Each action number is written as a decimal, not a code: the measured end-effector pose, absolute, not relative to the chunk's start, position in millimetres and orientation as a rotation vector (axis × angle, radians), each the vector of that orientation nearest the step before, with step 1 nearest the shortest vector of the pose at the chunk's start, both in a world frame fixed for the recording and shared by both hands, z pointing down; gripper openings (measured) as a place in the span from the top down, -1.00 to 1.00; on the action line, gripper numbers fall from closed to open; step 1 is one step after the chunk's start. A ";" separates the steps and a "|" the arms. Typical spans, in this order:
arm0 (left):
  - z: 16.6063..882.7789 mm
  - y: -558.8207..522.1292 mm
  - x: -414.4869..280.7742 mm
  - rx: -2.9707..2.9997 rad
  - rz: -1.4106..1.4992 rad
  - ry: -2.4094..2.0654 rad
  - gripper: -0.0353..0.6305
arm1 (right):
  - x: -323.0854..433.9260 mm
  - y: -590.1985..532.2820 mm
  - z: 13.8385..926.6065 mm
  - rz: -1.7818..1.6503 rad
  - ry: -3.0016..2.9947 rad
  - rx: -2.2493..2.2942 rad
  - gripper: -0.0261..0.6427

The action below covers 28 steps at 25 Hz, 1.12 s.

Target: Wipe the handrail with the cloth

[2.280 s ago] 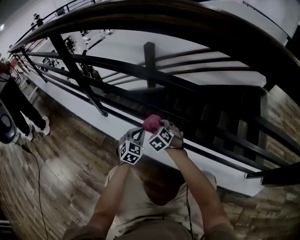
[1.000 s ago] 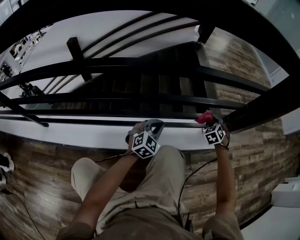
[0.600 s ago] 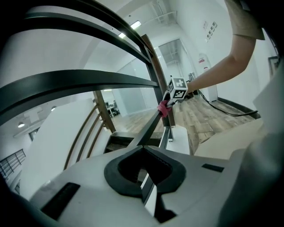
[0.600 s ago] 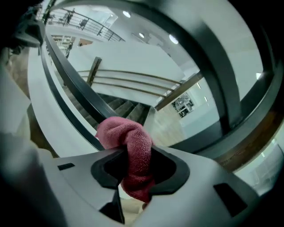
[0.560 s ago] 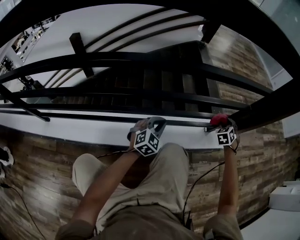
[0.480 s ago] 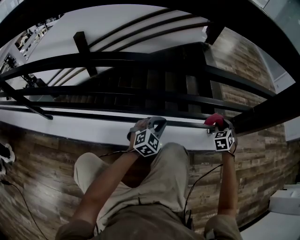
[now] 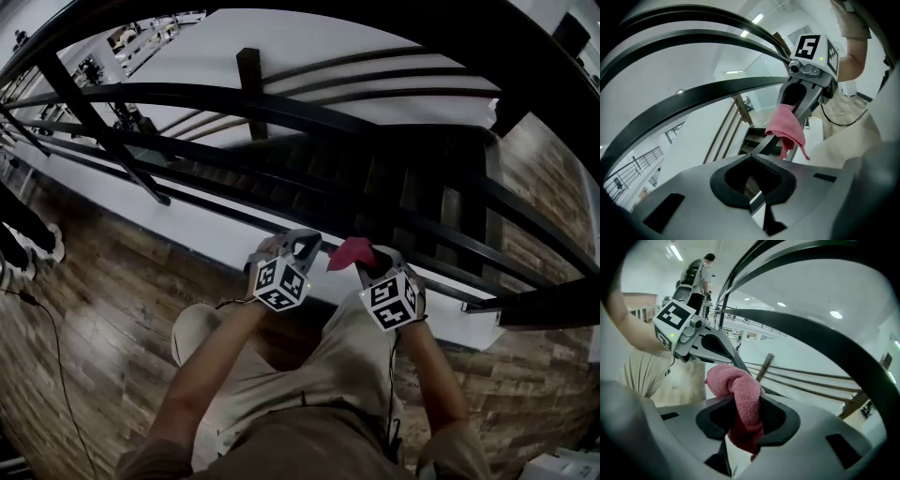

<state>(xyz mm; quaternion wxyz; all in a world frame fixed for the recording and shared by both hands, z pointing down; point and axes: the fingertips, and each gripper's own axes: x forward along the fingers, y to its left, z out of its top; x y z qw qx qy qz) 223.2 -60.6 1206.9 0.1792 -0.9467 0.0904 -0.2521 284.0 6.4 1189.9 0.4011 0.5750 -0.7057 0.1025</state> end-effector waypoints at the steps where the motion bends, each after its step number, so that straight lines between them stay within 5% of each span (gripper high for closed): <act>1: 1208.8 -79.1 201.5 -2.675 -0.727 0.313 0.84 | 257.9 -14.5 1195.8 0.257 -1.831 1.410 0.50; 16: 1288.2 -305.8 -156.6 -2.689 -0.897 1.555 0.84 | -67.3 -306.1 1306.2 0.238 -2.101 1.203 0.50; 28: 1367.5 -336.3 -211.6 -2.688 -1.107 1.612 0.84 | -126.1 -434.7 1441.0 0.202 -1.773 1.187 0.50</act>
